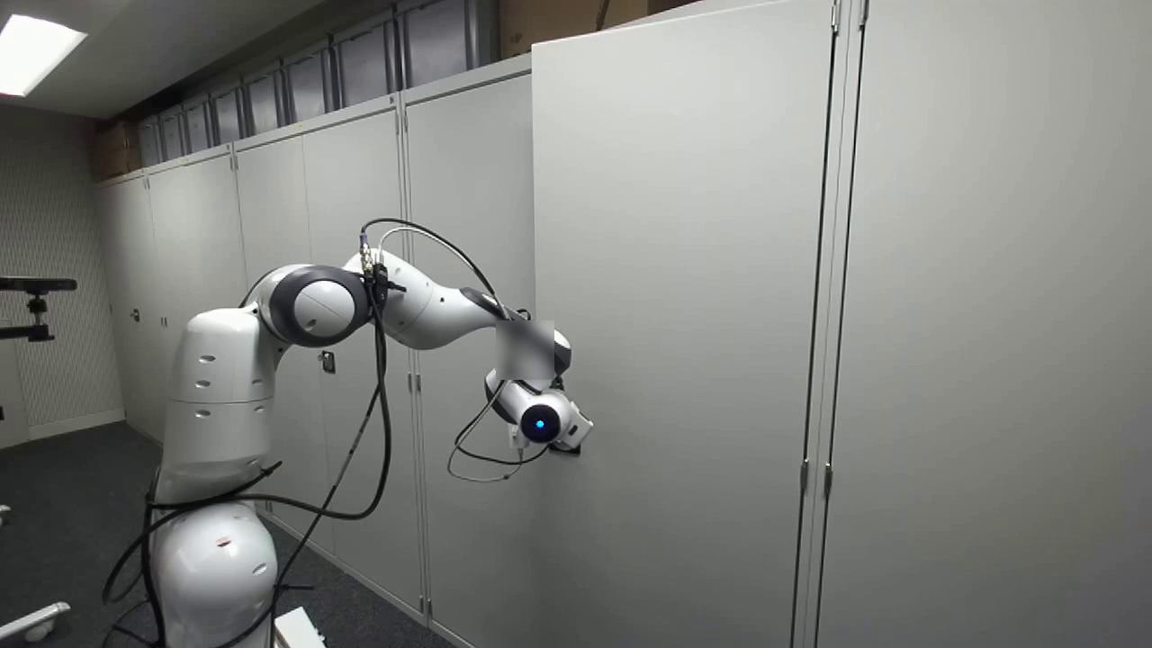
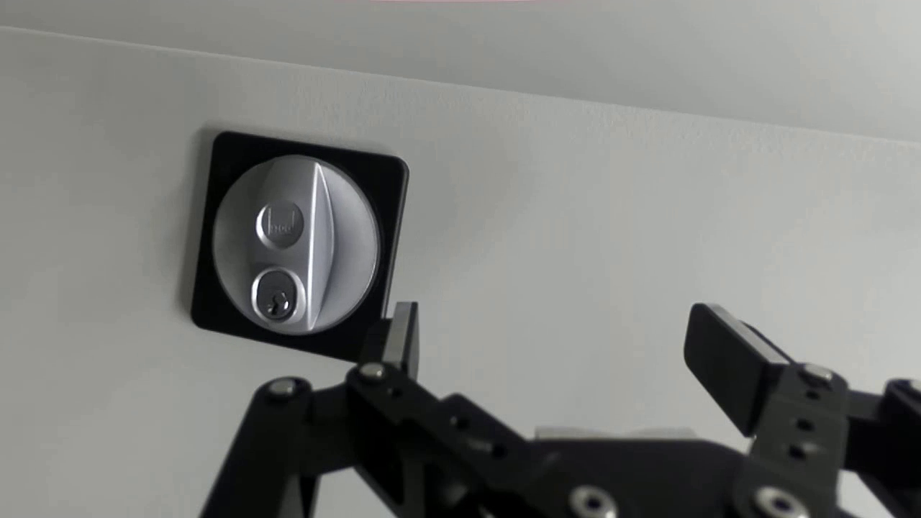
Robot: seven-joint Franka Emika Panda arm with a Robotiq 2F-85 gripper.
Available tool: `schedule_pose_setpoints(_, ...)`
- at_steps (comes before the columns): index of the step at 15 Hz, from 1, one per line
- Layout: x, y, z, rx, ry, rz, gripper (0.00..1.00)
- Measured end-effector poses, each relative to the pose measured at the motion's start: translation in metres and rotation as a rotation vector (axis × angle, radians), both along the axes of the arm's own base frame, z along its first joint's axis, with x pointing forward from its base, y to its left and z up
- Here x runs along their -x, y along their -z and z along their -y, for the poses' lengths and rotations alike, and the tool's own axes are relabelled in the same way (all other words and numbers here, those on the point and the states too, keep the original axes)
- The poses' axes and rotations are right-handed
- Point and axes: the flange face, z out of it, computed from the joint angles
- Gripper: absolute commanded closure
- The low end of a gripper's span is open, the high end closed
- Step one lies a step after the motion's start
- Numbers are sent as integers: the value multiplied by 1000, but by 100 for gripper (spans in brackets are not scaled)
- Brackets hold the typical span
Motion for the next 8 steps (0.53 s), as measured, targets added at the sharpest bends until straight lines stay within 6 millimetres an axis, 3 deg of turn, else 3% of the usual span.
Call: schedule_pose_setpoints(8, 6, 5, 0, 84, -27, 45, 0)
